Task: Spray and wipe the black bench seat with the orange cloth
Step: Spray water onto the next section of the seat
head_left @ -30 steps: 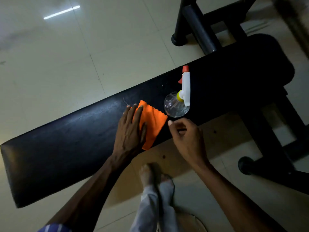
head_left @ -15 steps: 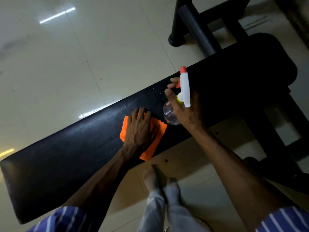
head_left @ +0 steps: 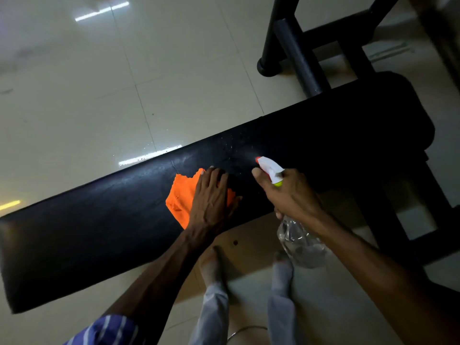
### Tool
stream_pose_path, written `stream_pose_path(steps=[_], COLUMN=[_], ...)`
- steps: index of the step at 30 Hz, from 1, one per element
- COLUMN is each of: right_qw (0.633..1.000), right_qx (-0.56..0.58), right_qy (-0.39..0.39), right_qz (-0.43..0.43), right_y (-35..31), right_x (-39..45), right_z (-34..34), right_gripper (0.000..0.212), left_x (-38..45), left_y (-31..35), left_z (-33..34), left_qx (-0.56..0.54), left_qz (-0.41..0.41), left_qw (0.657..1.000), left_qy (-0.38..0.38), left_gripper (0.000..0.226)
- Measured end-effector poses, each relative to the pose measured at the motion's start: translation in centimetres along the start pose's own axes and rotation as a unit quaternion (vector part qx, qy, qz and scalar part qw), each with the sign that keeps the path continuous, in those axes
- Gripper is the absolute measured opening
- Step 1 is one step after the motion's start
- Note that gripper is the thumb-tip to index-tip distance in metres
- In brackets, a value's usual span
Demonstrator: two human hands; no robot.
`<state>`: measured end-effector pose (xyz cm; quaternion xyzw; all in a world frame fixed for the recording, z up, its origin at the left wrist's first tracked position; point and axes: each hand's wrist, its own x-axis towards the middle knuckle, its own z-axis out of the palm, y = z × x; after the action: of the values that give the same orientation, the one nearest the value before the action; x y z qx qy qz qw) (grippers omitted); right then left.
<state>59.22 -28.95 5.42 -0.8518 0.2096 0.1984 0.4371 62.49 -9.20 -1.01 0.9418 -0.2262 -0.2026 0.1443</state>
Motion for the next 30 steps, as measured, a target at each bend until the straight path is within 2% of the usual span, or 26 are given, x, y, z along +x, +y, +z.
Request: stream_pose_path(steps=[3, 6, 10, 14, 21, 24, 30], right_qw=[1.0, 0.999, 0.997, 0.998, 0.991, 0.981, 0.96], right_qx=[0.022, 0.041, 0.045, 0.04, 0.068, 0.089, 0.148], right_qy=[0.017, 0.014, 0.054, 0.039, 0.101, 0.16, 0.219], right_qz=[-0.005, 0.007, 0.011, 0.014, 0.047, 0.059, 0.087], right_y=[0.7, 1.3, 2.3, 4.0, 7.9, 9.7, 12.4], right_x=[-0.4, -0.3, -0.6, -1.0, -1.3, -1.4, -1.7], right_z=[-0.6, -1.7, -3.9, -7.4, -12.9, -15.3, -19.5], right_gripper=[0.052, 0.056, 0.06, 0.061, 0.05, 0.057, 0.064], left_x=[0.1, 0.4, 1.4, 3.0, 5.9, 7.2, 9.1], left_y=[1.3, 3.0, 5.3, 8.2, 13.2, 15.0, 17.8], left_z=[0.4, 0.7, 1.3, 1.8, 3.2, 3.6, 4.3], left_qx=[-0.004, -0.007, 0.009, 0.003, -0.026, -0.028, -0.012], left_qz=[-0.02, -0.035, -0.021, -0.008, 0.014, 0.027, 0.05], left_qw=[1.0, 0.999, 0.999, 1.0, 1.0, 0.999, 0.999], left_qy=[0.012, 0.027, 0.026, 0.023, -0.003, -0.005, -0.012], left_gripper=[0.054, 0.056, 0.055, 0.066, 0.077, 0.078, 0.079])
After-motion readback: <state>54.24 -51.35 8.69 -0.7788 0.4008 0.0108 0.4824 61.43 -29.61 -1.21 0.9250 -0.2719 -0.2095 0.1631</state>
